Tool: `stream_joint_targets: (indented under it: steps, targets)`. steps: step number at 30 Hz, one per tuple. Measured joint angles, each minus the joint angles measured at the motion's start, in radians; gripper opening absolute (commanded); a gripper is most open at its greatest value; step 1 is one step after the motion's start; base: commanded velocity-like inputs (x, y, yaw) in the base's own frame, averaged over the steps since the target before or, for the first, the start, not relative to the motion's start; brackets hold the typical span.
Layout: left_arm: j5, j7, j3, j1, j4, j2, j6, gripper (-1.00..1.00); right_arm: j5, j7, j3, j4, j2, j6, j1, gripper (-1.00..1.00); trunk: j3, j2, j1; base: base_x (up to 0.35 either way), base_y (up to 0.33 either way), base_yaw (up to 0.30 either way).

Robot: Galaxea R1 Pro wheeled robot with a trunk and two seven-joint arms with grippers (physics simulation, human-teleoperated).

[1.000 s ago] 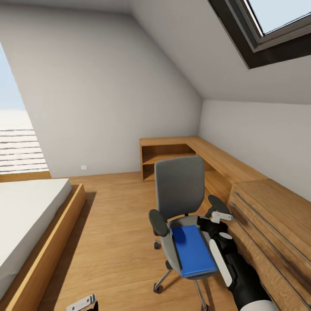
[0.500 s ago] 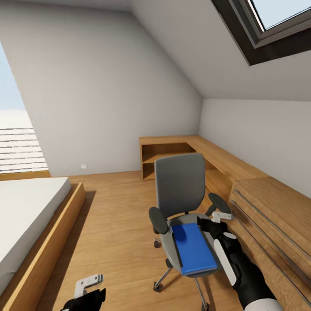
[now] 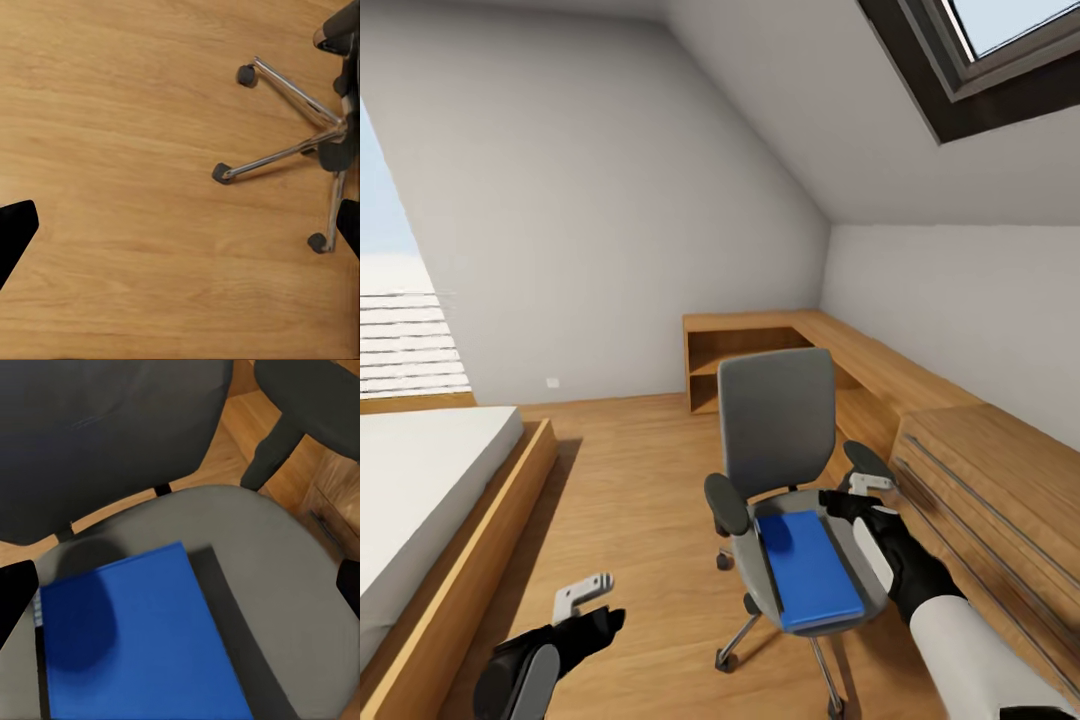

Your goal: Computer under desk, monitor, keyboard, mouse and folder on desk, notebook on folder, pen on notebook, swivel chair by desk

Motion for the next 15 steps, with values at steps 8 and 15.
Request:
stream_joint_targets:
  steps: [8, 15]
  targets:
    - [0.064, 0.001, 0.014, -0.017, 0.020, 0.001, 0.008, 1.00, -0.003, 0.092, -0.003, 0.226, -0.014, -0.183, -0.068, 1.00, -0.025, -0.056, 0.031, 0.000, 0.000, 0.000]
    - [0.068, -0.004, 0.013, -0.017, -0.059, 0.010, -0.014, 1.00, -0.005, 0.097, -0.004, 0.257, -0.017, -0.270, -0.072, 1.00, -0.047, -0.105, 0.058, 0.000, 0.000, 0.000]
